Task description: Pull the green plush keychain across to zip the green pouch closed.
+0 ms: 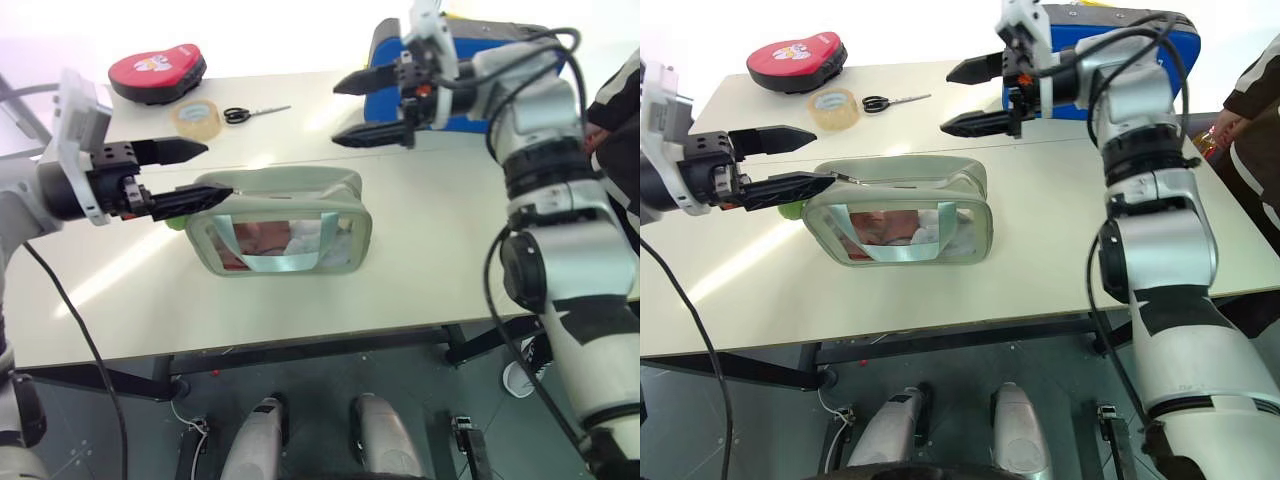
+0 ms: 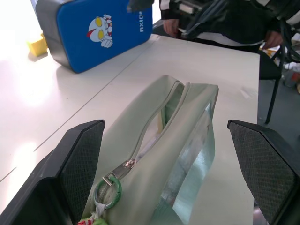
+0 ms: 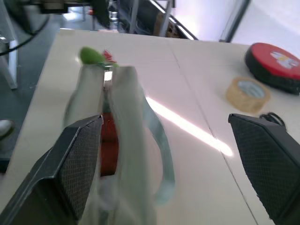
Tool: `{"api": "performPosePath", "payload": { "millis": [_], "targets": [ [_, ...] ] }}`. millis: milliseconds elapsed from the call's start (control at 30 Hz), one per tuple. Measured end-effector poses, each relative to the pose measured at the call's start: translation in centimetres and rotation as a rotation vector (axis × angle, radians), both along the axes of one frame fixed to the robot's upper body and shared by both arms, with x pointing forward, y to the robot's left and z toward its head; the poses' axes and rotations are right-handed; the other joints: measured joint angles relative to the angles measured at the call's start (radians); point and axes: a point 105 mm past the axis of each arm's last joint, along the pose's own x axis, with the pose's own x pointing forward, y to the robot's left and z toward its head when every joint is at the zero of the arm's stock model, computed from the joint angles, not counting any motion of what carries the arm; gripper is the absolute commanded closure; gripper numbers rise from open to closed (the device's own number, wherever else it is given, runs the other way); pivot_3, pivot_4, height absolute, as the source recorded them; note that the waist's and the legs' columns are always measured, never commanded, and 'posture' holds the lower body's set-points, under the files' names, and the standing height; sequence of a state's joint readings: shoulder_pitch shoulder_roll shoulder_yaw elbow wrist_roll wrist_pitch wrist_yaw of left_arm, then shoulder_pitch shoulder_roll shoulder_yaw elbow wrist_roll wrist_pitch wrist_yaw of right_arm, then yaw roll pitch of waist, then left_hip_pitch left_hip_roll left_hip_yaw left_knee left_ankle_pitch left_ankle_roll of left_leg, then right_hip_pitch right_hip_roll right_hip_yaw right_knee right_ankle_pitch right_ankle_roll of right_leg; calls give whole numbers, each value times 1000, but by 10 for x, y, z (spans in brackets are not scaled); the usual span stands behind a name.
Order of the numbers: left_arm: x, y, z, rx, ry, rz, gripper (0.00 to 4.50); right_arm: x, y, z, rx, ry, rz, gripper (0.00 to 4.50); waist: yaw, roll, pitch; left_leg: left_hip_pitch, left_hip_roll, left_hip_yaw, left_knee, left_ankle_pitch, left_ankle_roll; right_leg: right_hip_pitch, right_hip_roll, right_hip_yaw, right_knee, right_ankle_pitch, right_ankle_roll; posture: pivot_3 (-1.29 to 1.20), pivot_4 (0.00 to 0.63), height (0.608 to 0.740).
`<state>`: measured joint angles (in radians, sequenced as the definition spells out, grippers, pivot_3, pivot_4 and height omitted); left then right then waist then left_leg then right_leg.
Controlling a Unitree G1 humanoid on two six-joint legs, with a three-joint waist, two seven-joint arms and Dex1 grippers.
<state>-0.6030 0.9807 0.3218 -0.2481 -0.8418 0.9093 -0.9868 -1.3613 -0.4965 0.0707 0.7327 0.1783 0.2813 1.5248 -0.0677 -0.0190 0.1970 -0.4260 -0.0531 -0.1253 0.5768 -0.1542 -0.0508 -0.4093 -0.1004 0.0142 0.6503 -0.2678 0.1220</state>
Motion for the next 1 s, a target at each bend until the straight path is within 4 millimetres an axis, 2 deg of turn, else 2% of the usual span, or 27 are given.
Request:
{"api": "performPosePath", "payload": {
  "millis": [100, 167, 333, 400, 467, 667, 800, 867, 933, 1000],
  "targets": [
    [1, 0, -1, -2, 10, -6, 0, -19, 1, -45, -43, 84, 33, 54, -2, 0, 0, 0, 0, 1, 1, 0, 0, -1, 0, 1, 2, 0, 0, 0, 150, 740],
    [1, -2, -1, 3, 13, -19, 0, -27, 7, -62, -64, 100, 29, 54, -2, 1, 1, 0, 0, 2, 1, 0, 0, -3, 0, 3, 4, 0, 0, 0, 150, 740],
    [2, -4, 0, 6, 12, -26, 0, -41, 18, -58, -90, -47, 28, 54, 1, 1, 1, 0, 0, 2, 1, 0, 0, -2, 0, 2, 4, 0, 0, 0, 150, 740],
    [3, -3, 0, 5, 15, -25, 0, -42, 14, -64, -101, -50, 10, 567, 7, 1, 0, 0, 0, 2, 1, 0, 0, -2, 0, 2, 3, 0, 0, 0, 150, 740],
    [2, -2, 1, 9, 15, -23, 0, -42, 11, -71, -108, -36, -3, 1294, 10, 1, 0, 0, 0, 2, 2, 0, 0, -2, 0, 2, 3, 0, 0, 0, 150, 740],
    [2, -2, 0, 10, 17, -21, 0, -46, 9, -75, -117, -51, -15, 4462, 15, 1, 0, 0, 0, 2, 1, 0, 0, -2, 0, 2, 3, 0, 0, 0, 150, 740],
    [3, 1, 0, 19, 12, -7, 0, -45, 9, -74, -114, -65, -25, 4462, 17, 1, 0, 0, 0, 2, 2, 0, 0, -2, 0, 2, 3, 0, 0, 0, 150, 740],
    [7, 12, 2, 30, 4, 42, 0, -44, 10, -74, -113, -76, -29, 4462, 16, 1, 0, 0, 0, 2, 1, 0, 0, -2, 0, 2, 3, 0, 0, 0, 150, 740],
    [15, 39, 3, 39, 3, 149, 0, -44, 12, -75, -111, -81, -31, 4462, 10, 1, 0, 1, 0, 2, 1, 0, 0, -2, 0, 2, 3, 0, 0, 0, 150, 740],
    [22, 71, -7, 47, 34, 269, 0, -43, 12, -75, -110, -82, -36, 4462, 8, 1, 0, 1, 0, 3, 0, 0, 0, -2, 0, 3, 3, 0, 0, 0, 150, 740]
  ]
}}
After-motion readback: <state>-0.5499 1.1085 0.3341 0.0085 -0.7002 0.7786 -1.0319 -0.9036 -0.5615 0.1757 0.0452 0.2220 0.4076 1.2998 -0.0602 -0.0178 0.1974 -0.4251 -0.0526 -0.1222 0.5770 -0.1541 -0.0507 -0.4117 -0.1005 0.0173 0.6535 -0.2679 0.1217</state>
